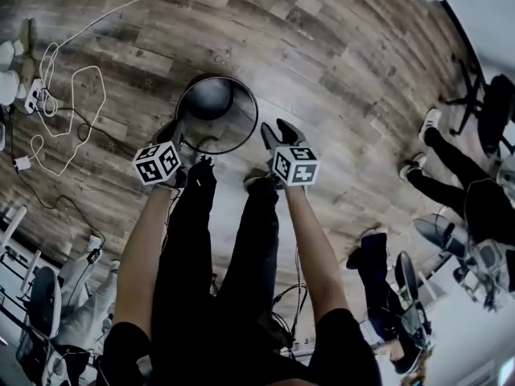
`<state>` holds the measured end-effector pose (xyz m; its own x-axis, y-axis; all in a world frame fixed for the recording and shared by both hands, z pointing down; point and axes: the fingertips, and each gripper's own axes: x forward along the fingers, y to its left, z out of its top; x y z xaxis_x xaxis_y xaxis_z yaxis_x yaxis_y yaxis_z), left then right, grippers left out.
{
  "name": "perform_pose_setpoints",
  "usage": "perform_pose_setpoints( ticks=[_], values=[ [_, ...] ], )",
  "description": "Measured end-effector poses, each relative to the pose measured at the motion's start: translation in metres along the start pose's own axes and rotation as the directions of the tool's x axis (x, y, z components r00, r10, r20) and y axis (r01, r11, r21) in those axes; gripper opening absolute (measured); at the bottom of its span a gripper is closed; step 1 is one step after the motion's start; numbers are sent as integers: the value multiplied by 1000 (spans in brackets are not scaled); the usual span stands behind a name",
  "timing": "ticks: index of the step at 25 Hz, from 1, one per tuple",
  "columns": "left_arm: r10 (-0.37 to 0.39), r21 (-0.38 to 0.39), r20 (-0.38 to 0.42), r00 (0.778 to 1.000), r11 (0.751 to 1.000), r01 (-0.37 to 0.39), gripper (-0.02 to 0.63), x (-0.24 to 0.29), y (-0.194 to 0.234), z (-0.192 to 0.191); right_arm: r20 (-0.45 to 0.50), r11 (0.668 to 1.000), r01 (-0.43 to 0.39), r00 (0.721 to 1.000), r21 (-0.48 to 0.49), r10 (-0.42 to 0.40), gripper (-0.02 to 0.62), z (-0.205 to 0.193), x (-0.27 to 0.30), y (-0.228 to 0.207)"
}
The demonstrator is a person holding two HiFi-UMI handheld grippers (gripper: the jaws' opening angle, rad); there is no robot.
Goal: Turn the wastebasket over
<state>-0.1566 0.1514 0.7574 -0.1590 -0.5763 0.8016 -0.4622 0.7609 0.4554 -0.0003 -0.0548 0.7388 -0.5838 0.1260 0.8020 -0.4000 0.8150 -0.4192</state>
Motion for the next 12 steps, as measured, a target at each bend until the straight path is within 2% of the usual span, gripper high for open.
perform_pose_setpoints(
  ticks=[2,4,6,7,8,12],
  values=[
    [-16,-6,4,1000,1000,16,66,8,5,-4,-8,986,-12,1000,165,13,187,-11,26,-8],
    [-53,-2,3,999,999,53,66,16,5,-10,-28,973,-10,999,230,17,187,-24,50,-10],
    [-94,23,-4,996,995,94,71,25,4,-15,-64,975,21,998,221,-7,187,-39,69,-11],
    [-108,42,-10,994,993,108,70,29,4,-18,-79,978,44,996,205,-28,161,-45,75,-11],
    [-117,59,-17,993,991,118,69,33,5,-20,-86,980,66,995,189,-51,64,-49,80,-11],
    [-108,71,-33,994,991,110,66,47,25,-30,-90,979,103,992,173,-88,54,-59,95,-11]
  ],
)
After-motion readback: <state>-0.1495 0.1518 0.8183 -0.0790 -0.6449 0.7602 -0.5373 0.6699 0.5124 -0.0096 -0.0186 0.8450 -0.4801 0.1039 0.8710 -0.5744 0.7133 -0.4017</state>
